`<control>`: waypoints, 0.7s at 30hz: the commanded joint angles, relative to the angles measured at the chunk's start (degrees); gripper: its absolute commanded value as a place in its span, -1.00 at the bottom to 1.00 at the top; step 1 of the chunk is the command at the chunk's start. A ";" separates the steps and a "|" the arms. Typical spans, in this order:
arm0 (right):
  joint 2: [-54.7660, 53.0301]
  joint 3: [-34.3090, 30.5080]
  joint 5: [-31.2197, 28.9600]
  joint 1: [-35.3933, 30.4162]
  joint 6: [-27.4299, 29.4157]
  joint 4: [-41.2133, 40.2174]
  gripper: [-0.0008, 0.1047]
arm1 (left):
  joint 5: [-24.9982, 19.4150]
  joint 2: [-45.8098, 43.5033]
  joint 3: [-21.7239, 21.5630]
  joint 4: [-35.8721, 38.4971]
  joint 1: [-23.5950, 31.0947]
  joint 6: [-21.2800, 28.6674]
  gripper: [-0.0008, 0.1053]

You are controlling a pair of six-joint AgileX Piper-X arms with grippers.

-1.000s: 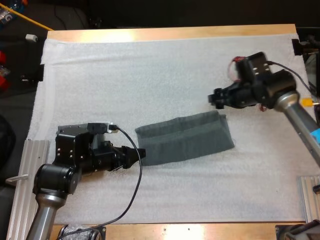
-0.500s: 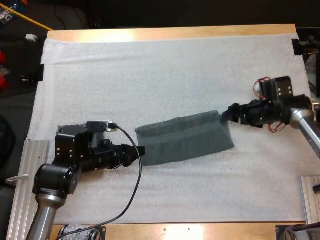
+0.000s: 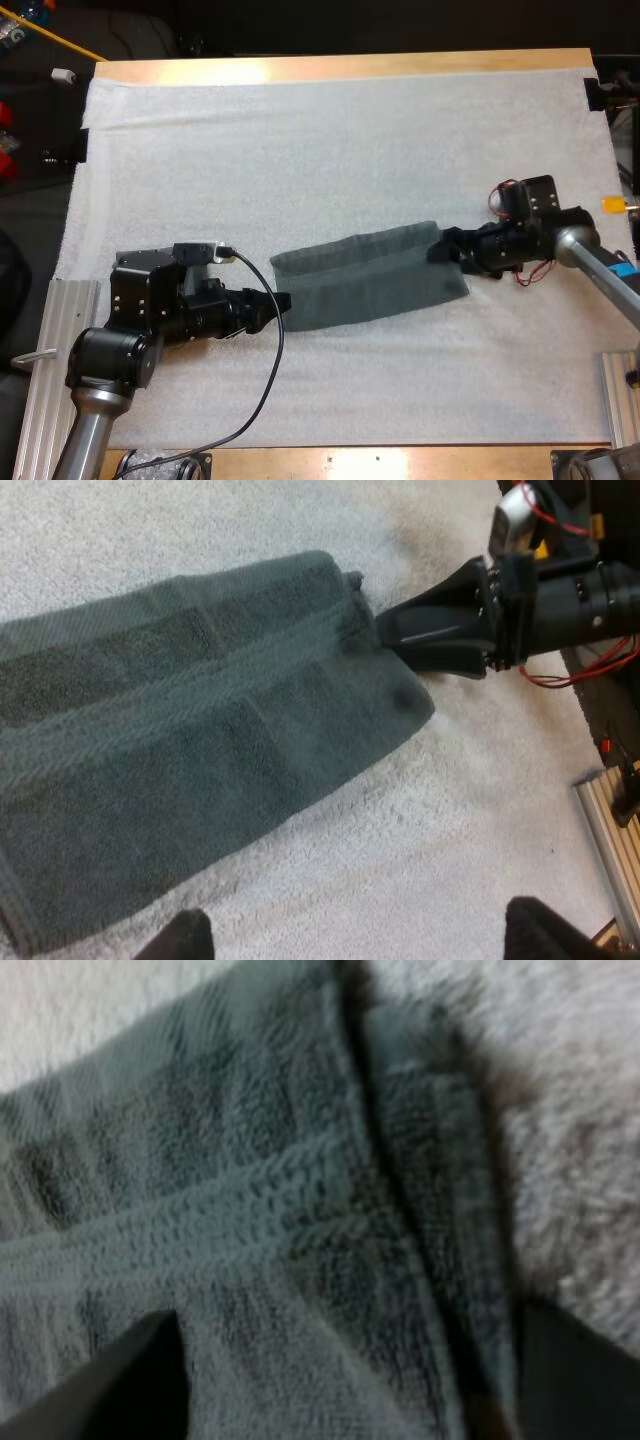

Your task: Pick towel from pile, fold and stack

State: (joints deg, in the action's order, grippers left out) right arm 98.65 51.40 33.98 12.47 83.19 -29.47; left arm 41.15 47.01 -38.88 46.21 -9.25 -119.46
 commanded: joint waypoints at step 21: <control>-14.26 -0.01 -45.20 2.46 11.66 -22.25 -0.99 | 1.21 -0.38 -0.15 9.69 0.13 9.54 0.10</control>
State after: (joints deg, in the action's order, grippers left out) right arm 85.14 51.40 -4.61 15.00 93.56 -50.05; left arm 41.92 47.01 -38.88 55.27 -9.25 -110.82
